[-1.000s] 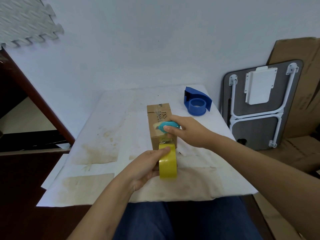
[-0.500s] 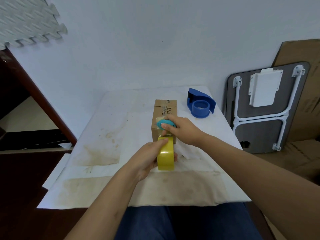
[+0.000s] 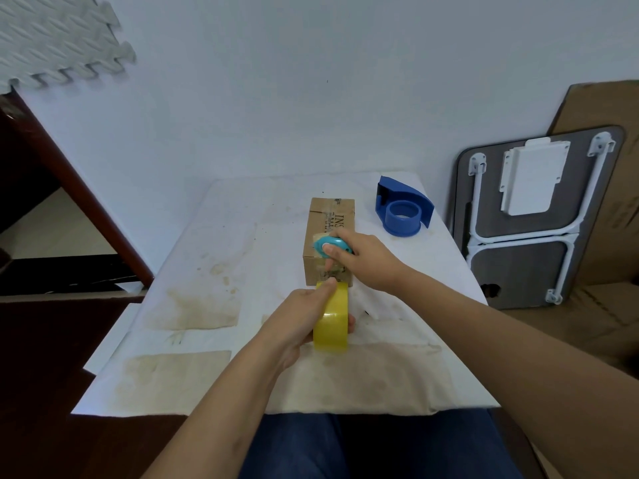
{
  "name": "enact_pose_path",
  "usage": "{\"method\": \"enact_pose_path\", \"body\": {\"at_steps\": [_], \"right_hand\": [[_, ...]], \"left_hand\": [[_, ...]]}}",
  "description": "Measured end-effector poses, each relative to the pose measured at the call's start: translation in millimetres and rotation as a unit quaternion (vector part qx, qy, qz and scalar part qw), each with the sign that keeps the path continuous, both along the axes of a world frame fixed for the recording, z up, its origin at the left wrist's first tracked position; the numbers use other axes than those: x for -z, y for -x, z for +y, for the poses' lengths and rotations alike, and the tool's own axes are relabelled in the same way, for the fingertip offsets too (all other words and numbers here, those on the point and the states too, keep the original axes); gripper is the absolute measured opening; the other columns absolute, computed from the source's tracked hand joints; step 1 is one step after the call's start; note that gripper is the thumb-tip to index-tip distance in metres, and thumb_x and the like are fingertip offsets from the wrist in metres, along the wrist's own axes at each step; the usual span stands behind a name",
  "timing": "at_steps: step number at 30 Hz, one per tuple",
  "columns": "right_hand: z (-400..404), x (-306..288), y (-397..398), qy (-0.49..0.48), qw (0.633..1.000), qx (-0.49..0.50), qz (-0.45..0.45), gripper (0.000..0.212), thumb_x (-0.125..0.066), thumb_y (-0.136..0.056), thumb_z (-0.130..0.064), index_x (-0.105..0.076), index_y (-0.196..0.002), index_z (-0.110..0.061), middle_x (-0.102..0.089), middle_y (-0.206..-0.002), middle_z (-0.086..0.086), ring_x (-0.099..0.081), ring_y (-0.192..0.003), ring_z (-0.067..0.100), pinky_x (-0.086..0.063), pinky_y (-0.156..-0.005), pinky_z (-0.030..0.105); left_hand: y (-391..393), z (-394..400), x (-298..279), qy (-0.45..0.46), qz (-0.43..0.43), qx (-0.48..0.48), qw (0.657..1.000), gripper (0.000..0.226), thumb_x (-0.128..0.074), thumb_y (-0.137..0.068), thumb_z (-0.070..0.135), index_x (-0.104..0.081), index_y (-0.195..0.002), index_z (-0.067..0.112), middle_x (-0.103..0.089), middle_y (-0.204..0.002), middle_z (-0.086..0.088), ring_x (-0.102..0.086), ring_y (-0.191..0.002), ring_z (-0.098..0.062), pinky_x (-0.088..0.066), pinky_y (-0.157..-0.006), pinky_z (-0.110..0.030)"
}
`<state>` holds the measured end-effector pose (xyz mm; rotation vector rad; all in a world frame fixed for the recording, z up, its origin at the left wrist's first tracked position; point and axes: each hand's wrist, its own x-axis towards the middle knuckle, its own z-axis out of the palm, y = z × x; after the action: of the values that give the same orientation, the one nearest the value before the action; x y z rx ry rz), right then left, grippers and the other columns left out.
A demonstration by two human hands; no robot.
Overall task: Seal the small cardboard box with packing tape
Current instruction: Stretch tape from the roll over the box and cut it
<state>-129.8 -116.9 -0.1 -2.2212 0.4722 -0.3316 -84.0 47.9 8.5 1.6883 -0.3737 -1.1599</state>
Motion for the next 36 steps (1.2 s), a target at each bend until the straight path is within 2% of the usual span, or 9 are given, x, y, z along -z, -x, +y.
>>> {"method": "enact_pose_path", "body": {"at_steps": [2, 7, 10, 14, 19, 24, 27, 31, 36], "right_hand": [[1, -3, 0, 0.002, 1.000, -0.002, 0.008, 0.033, -0.046, -0.100, -0.039, -0.057, -0.123, -0.018, -0.069, -0.096, -0.006, -0.061, -0.081, -0.001, -0.044, -0.066, 0.015], [4, -4, 2, 0.005, 1.000, 0.001, 0.003, 0.032, -0.048, -0.099, -0.038, -0.058, -0.120, -0.017, -0.063, -0.086, -0.013, -0.061, -0.079, 0.002, -0.047, -0.068, 0.018], [6, -4, 3, 0.019, 1.000, 0.004, 0.002, 0.030, -0.047, -0.100, -0.037, -0.058, -0.119, -0.016, -0.060, -0.082, -0.016, -0.057, -0.074, -0.001, -0.042, -0.064, 0.017], [6, -4, 3, 0.011, 1.000, 0.004, 0.005, 0.032, -0.047, -0.100, -0.037, -0.057, -0.121, -0.016, -0.062, -0.098, -0.009, -0.059, -0.075, 0.000, -0.040, -0.061, 0.013], [6, -3, 2, -0.005, 1.000, 0.011, -0.002, 0.032, -0.047, -0.099, -0.039, -0.057, -0.121, -0.019, -0.073, -0.100, -0.001, -0.061, -0.081, 0.004, -0.041, -0.062, 0.016], [7, 4, 3, -0.024, 0.999, 0.018, -0.017, 0.027, -0.048, -0.099, -0.040, -0.056, -0.116, -0.020, -0.069, -0.106, -0.001, -0.063, -0.075, -0.008, -0.045, -0.057, 0.005], [7, 3, 3, -0.023, 1.000, 0.017, -0.012, 0.028, -0.047, -0.099, -0.041, -0.056, -0.116, -0.020, -0.070, -0.108, -0.001, -0.064, -0.082, 0.000, -0.044, -0.062, 0.012], [9, -4, 5, -0.025, 1.000, 0.006, -0.002, 0.025, -0.048, -0.099, -0.037, -0.058, -0.112, -0.018, -0.071, -0.093, -0.006, -0.061, -0.081, 0.002, -0.043, -0.066, 0.019], [2, -20, 6, -0.015, 1.000, -0.018, 0.019, 0.017, -0.051, -0.098, -0.035, -0.059, -0.103, -0.021, -0.075, -0.097, 0.001, -0.062, -0.092, 0.012, -0.044, -0.069, 0.021]], "left_hand": [[1, 4, -1, 0.004, 0.006, 0.009, 1.000, 0.043, -0.050, -0.099, 0.046, -0.066, -0.113, 0.009, -0.079, -0.087, -0.012, -0.076, -0.075, -0.021, -0.061, -0.079, -0.033], [-3, 7, -12, 0.000, 0.025, 0.009, 1.000, 0.043, -0.054, -0.097, 0.043, -0.063, -0.117, 0.006, -0.079, -0.080, -0.010, -0.076, -0.068, -0.019, -0.061, -0.063, -0.027], [-3, 5, -15, -0.011, 0.017, 0.025, 0.999, 0.046, -0.053, -0.098, 0.043, -0.064, -0.116, 0.002, -0.079, -0.083, -0.014, -0.076, -0.070, -0.021, -0.061, -0.062, -0.028], [1, 9, -11, -0.028, 0.022, 0.030, 0.999, 0.046, -0.052, -0.098, 0.043, -0.063, -0.115, 0.002, -0.079, -0.087, -0.015, -0.077, -0.073, -0.023, -0.062, -0.071, -0.032], [-6, 7, -6, -0.035, 0.044, 0.020, 0.998, 0.049, -0.055, -0.097, 0.042, -0.055, -0.127, 0.004, -0.078, -0.095, -0.018, -0.077, -0.081, -0.027, -0.062, -0.079, -0.038], [-7, 8, -2, -0.006, 0.071, -0.031, 0.997, 0.054, -0.064, -0.092, 0.037, -0.047, -0.132, 0.005, -0.075, -0.101, -0.021, -0.077, -0.073, -0.030, -0.063, -0.060, -0.036], [-9, 7, 2, 0.020, 0.100, -0.030, 0.994, 0.051, -0.062, -0.094, 0.031, -0.045, -0.134, 0.004, -0.073, -0.106, -0.027, -0.076, -0.075, -0.034, -0.063, -0.065, -0.040], [-9, -1, 4, 0.050, 0.144, -0.040, 0.988, 0.040, -0.050, -0.094, 0.016, -0.053, -0.129, -0.003, -0.073, -0.089, -0.025, -0.075, -0.073, -0.033, -0.058, -0.083, -0.044], [-6, -6, 7, 0.062, 0.133, -0.064, 0.987, 0.028, -0.047, -0.098, 0.015, -0.054, -0.122, 0.004, -0.074, -0.085, -0.026, -0.074, -0.066, -0.030, -0.061, -0.066, -0.039]]}}
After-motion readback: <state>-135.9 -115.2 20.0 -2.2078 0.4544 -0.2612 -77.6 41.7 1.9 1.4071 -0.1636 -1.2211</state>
